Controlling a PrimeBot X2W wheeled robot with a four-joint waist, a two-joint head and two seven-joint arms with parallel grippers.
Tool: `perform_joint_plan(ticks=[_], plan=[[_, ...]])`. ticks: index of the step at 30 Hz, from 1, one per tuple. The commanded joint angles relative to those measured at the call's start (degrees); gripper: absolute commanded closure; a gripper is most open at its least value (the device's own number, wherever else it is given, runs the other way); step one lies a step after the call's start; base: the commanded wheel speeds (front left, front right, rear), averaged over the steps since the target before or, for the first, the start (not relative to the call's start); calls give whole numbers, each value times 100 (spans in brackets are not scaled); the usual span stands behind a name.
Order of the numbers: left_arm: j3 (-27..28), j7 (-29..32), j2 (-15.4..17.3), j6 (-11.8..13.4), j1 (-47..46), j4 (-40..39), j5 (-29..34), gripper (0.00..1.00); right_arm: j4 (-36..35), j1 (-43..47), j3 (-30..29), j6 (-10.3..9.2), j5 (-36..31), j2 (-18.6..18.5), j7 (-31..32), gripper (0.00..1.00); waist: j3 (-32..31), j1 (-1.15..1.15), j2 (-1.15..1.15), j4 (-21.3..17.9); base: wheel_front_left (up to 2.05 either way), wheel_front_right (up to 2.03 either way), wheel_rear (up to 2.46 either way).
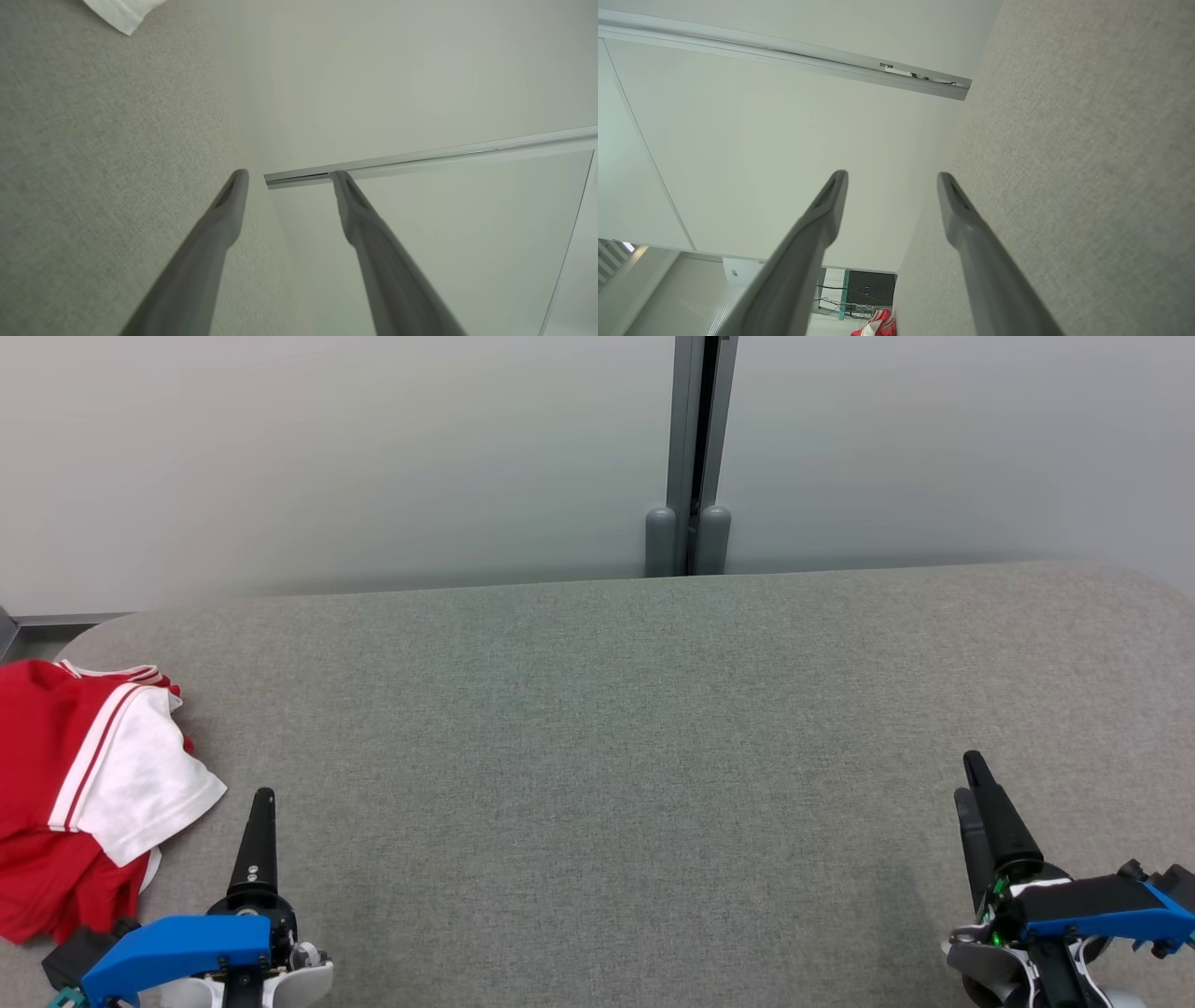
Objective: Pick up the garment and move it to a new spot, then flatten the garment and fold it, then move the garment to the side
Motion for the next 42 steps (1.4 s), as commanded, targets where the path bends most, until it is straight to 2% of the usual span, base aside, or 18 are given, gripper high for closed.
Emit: perform_joint_plan(ticks=[1, 26, 42], plan=[[-29, -75, 46, -4, -210, -61, 296, 0, -49, -234, 51, 8, -251, -78, -73, 0, 6, 0, 0, 2, 0, 0, 0], [-169, -621, 77, -9, -391, 248, 3272, 0, 265, -516, 100, 11, -3136, -42, -623, 0, 86, 0, 0, 0, 0, 0, 0], [-317, -885, 102, 22, -394, 433, 4588, 0, 485, -647, 201, 12, -4508, -16, -885, 0, 126, 0, 0, -1, 0, 0, 0]])
